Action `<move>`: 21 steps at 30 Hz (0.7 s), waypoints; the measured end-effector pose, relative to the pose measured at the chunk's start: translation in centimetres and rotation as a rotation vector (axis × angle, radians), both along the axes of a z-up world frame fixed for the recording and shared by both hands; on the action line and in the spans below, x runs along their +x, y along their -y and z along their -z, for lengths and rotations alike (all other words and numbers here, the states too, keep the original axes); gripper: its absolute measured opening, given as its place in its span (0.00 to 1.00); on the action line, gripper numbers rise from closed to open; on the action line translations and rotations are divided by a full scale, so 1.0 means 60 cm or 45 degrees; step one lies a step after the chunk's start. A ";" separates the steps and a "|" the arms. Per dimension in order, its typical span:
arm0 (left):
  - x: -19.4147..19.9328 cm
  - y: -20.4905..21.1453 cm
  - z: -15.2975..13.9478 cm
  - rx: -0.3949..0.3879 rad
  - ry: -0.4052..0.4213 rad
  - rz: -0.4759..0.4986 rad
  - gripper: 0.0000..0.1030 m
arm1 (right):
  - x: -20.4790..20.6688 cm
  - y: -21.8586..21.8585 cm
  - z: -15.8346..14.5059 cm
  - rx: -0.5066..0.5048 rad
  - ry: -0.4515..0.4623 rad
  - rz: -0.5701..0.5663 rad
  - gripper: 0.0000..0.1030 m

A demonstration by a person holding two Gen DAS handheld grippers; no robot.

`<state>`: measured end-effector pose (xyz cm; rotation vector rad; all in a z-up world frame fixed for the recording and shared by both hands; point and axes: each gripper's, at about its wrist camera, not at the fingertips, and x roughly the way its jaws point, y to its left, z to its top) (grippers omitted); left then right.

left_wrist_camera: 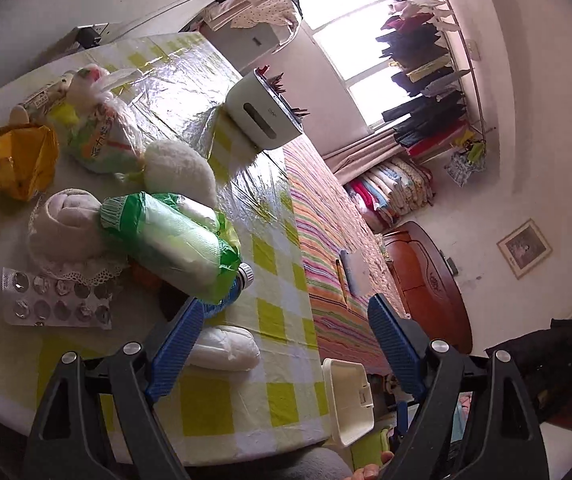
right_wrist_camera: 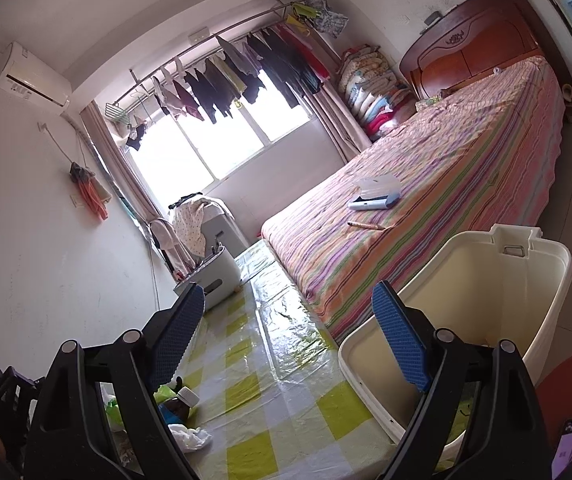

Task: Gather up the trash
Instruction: 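Grasp the green plastic packet with the left gripper while the right gripper grasps white tissue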

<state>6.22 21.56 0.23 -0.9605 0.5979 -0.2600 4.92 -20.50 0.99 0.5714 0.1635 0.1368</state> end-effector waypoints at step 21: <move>0.055 -0.047 0.057 -0.186 -0.248 -0.222 0.79 | 0.015 -0.200 -0.011 -0.397 0.045 -0.674 0.82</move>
